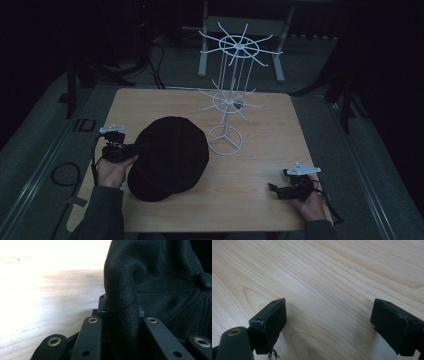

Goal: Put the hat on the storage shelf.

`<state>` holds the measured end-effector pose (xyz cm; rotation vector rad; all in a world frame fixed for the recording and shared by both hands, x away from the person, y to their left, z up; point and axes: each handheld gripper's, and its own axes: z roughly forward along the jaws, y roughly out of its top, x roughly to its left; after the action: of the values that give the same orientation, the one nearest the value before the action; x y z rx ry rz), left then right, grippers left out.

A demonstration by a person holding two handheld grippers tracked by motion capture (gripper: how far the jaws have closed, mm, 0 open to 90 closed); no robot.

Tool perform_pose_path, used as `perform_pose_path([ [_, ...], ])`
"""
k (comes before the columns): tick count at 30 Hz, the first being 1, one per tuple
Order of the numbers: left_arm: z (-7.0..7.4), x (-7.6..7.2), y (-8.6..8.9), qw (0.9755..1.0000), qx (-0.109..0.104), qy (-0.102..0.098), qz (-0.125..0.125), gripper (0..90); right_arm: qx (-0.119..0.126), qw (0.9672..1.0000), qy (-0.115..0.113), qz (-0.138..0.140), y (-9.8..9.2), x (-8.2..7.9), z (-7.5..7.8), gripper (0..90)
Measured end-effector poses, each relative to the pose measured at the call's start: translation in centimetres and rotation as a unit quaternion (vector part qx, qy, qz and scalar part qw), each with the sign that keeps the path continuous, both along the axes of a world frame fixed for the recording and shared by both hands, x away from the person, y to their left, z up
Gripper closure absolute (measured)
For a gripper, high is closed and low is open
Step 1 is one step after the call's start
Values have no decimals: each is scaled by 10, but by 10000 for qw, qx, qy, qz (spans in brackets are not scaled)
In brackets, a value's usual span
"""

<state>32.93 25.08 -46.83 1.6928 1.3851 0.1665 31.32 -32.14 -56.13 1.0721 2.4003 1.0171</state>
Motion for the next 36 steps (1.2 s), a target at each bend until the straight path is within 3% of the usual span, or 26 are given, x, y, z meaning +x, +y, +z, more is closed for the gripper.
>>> perform_pose_path([
  [9,11,-1,6,9998,-156,-124,49,786,-1,10000,-1,0,0,0,0,132],
  [15,15,0,12,9987,-471,-194,72,787,2,10000,1,0,0,0,0,132],
  [25,28,-1,16,9966,-730,-382,56,787,1,10000,-1,3,0,0,0,132],
  [36,44,-1,15,9941,-823,-674,-223,785,-2,10000,-7,2,0,0,0,132],
])
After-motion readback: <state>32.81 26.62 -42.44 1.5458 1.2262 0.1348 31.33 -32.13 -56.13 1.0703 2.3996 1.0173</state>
